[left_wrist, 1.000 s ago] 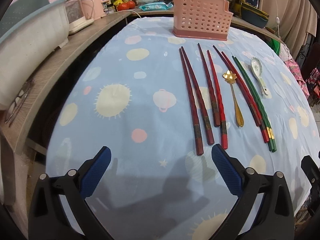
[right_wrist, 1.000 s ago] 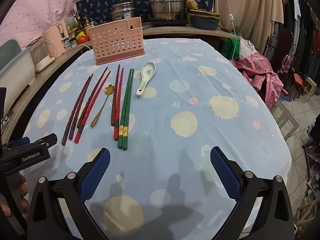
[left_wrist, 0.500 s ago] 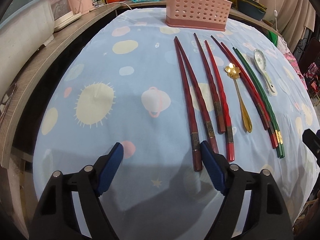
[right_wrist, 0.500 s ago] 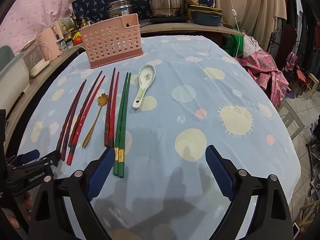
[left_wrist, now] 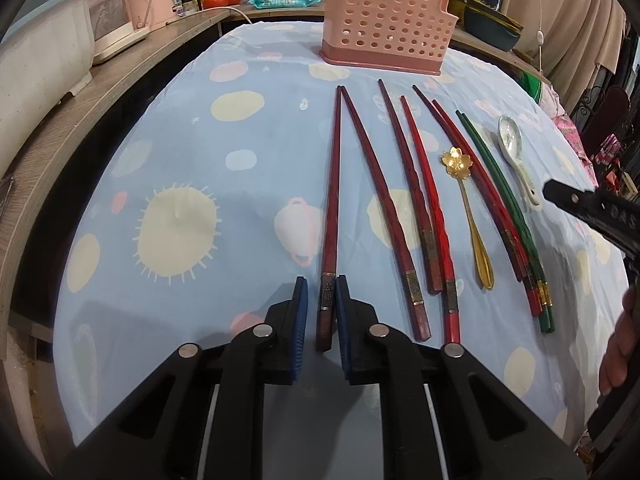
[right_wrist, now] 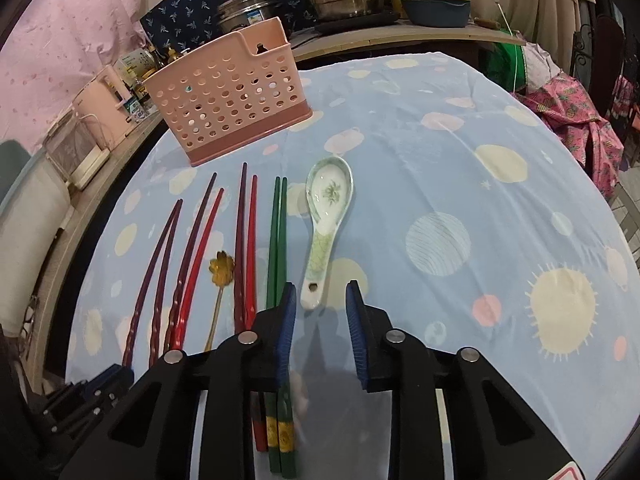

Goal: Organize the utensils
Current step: 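Grasp a dark-red chopstick with the left tool while the right tool grasps the white ceramic spoon, then lift the chopstick with the left tool while the right tool carries the spoon over the pink basket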

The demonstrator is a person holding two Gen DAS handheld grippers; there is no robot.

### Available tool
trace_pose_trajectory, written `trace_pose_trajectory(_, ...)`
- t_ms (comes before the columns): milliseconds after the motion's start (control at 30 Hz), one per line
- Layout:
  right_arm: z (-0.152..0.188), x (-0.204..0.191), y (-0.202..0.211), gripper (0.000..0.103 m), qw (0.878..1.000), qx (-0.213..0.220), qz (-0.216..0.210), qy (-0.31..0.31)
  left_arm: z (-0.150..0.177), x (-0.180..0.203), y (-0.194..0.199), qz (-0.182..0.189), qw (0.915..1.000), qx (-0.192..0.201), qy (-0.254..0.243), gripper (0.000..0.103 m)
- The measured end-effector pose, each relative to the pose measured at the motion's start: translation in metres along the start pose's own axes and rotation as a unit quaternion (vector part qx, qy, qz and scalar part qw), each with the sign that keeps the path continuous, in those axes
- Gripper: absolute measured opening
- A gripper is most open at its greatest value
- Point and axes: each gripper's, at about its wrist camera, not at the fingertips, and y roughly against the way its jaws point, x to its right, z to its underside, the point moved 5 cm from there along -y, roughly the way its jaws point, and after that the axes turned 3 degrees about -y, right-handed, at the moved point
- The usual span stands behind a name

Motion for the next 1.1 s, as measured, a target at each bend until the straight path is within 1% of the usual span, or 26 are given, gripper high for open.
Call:
trace_pose_trajectory(167,-0.014,-0.002,-0.018,0.016,1.000,0.000,-0.004,-0.014,0.000,0.000,-0.001,-0.001,1.0000,0.000,0.000,0.014)
trace_pose_trajectory(233,-0.015,0.001,-0.025,0.015,1.000,-0.004,-0.003,-0.021,0.000,0.000,-0.001,-0.001,1.0000,-0.001,0.001,0.014)
trace_pose_trajectory(467,-0.010,0.005,-0.038,0.009,0.999,-0.019,-0.014,-0.032,-0.001,0.001,-0.001,-0.003,1.0000,0.002,0.000,0.014)
trace_pose_trajectory(667,-0.007,0.008,-0.038,0.009,0.999,-0.011,-0.022,-0.035,0.000,0.001,-0.002,-0.004,1.0000,0.008,0.000,0.014)
trace_pose_trajectory(767,-0.003,0.008,-0.035,0.008,0.999,-0.009,-0.024,-0.033,0.001,0.000,0.000,0.001,0.9999,0.011,0.003,0.014)
trace_pose_trajectory(833,-0.002,0.009,-0.031,0.008,0.999,-0.010,-0.025,-0.034,0.001,-0.002,0.002,0.010,0.9999,0.009,0.008,0.007)
trace_pose_trajectory(900,-0.001,0.011,-0.024,0.008,0.999,-0.009,-0.024,-0.035,0.001,-0.004,0.006,0.020,0.9997,0.007,0.014,0.007)
trace_pose_trajectory(1100,-0.005,0.016,0.011,0.008,0.999,0.017,-0.015,-0.029,-0.004,-0.010,0.033,0.018,0.9991,0.034,0.018,0.007)
